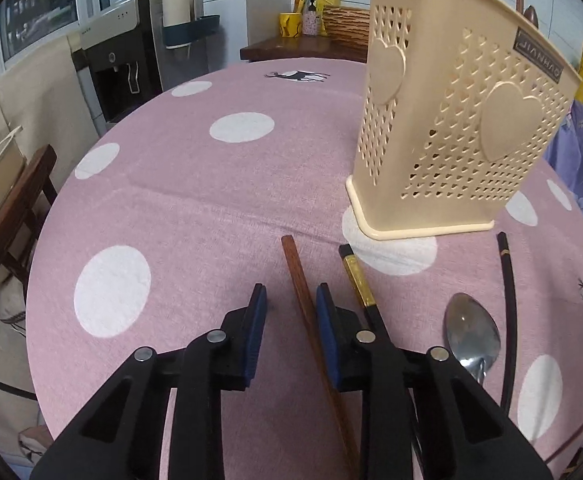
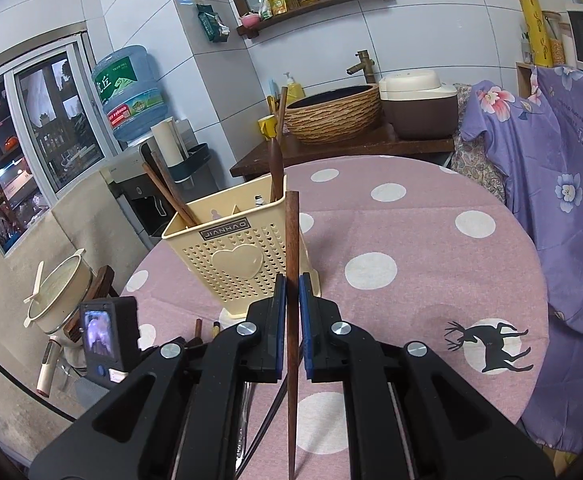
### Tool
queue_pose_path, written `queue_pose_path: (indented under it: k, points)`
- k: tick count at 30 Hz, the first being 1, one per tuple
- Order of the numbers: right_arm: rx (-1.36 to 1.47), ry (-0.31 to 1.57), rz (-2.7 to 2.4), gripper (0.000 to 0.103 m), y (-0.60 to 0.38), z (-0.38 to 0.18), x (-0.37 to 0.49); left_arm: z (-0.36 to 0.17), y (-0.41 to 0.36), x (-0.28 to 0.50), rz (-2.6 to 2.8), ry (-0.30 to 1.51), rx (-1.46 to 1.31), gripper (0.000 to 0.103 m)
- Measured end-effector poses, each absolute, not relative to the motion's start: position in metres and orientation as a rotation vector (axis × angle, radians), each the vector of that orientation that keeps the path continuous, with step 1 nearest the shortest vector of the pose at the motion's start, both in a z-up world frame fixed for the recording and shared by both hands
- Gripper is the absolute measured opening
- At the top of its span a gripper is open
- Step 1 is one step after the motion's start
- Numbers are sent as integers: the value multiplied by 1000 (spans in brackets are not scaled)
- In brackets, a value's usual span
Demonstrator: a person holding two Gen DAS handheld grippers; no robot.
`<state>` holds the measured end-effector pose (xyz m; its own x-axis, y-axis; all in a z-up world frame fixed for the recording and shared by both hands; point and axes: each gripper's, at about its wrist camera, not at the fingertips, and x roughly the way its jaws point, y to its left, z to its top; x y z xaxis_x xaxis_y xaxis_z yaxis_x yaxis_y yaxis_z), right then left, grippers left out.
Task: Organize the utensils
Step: 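Lift both chopsticks and drop them into the holder with both grippers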
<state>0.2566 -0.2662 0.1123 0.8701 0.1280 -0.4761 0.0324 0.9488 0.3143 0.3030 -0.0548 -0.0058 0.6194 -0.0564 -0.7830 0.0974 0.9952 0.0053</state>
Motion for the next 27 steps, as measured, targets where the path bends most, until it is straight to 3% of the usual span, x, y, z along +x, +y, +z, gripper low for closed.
queue_pose_path:
  k: [4, 6, 17, 27]
  points:
    - [327, 522, 56, 7, -268, 111, 258, -5, -61, 311, -76, 899, 67, 20]
    - [332, 527, 53, 7, -269, 109, 260, -5, -63, 313, -70, 898, 65, 10]
    - [343, 508, 75, 7, -275, 111, 258, 13, -52, 307, -151, 858, -88, 9]
    - [363, 463, 128, 7, -284, 130, 246, 109, -17, 250, -271, 600, -210, 8]
